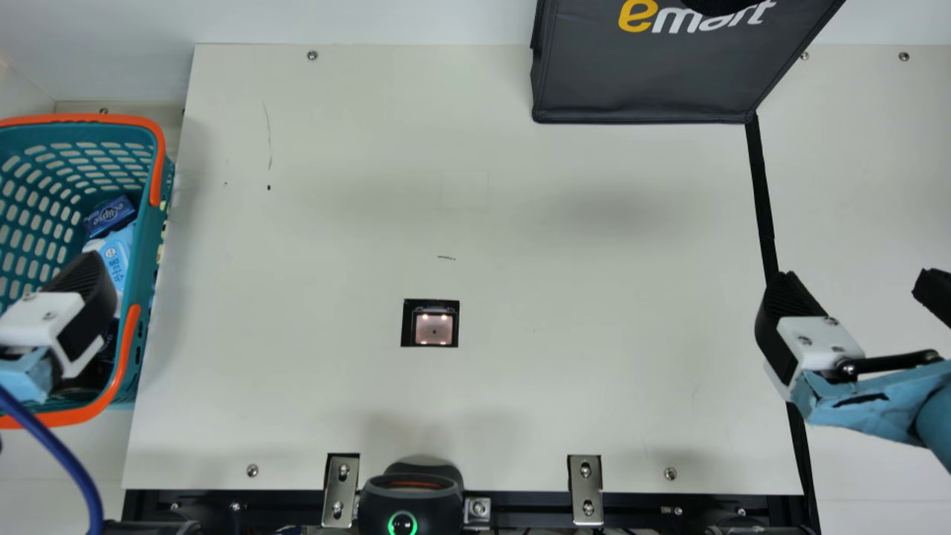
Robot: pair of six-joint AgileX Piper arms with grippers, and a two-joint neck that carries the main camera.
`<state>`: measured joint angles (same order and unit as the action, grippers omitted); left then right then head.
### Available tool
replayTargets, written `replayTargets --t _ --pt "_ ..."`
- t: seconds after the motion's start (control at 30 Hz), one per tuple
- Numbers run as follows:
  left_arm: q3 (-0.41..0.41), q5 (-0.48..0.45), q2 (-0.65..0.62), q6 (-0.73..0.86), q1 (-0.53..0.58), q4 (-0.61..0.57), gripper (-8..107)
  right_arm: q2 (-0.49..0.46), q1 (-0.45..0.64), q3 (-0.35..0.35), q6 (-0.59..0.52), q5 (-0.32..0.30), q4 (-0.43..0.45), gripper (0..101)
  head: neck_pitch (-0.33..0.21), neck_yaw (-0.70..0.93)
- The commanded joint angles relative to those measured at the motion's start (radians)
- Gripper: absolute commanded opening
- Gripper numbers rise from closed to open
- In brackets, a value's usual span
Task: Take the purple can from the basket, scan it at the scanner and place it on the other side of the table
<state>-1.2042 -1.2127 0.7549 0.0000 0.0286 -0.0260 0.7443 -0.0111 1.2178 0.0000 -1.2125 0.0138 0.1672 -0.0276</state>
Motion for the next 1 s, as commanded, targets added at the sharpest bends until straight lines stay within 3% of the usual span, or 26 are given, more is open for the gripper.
replayTargets --t 0.0,0.47,0.97 --pt "0.0 0.0 0.0 0.0 0.0 0.0 90 0.0 0.0 0.0 0.0 0.0 0.0 95 -0.029 0.023" --pt "0.0 0.0 0.0 0.0 0.0 0.0 90 0.0 0.0 0.0 0.0 0.0 0.0 95 -0.029 0.349" --pt "0.0 0.0 0.0 0.0 0.0 0.0 90 0.0 0.0 0.0 0.0 0.0 0.0 95 -0.029 0.349"
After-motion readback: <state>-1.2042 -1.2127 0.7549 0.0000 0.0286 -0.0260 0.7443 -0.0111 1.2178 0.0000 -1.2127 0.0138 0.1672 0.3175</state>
